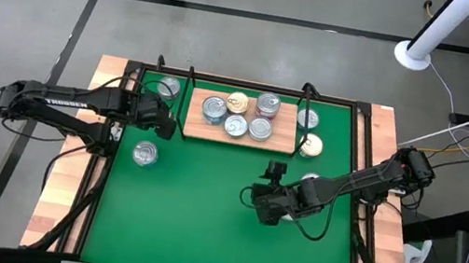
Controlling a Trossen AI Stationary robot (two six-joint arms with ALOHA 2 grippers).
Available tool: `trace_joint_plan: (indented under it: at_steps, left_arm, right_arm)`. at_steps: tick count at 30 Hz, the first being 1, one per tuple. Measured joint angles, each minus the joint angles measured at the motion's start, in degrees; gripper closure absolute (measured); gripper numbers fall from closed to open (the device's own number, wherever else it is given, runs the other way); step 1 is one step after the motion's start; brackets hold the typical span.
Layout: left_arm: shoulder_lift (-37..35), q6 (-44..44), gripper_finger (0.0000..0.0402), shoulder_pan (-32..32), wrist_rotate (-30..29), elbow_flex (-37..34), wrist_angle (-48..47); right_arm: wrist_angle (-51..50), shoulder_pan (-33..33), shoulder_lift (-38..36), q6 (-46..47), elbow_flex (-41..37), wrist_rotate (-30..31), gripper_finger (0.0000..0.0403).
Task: Stack canned seafood by type on shelf
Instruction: Stack the blue pink tuna can on top of the blue pink tuna can on the shelf
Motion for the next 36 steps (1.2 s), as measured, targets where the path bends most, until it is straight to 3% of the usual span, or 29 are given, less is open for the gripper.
trace_joint_plan:
  at_steps: [10,26,36]
  left_arm:
    - [0.0,0.04,0.018,0.0,0.0,0.0,-0.02]
    - [0.0,0.59,0.018,0.0,-1.84,-0.06,2.1]
    - [-0.01,2.64,0.018,0.0,-0.4,-3.68,5.13]
  right_arm:
    - [11.38,-0.86,-0.01,0.98,0.02,7.79,0.0097]
    - [12.66,-1.25,-0.01,-1.69,0.02,7.28,0.0097]
    - [13.29,-1.25,-0.01,-4.22,0.02,7.34,0.0097]
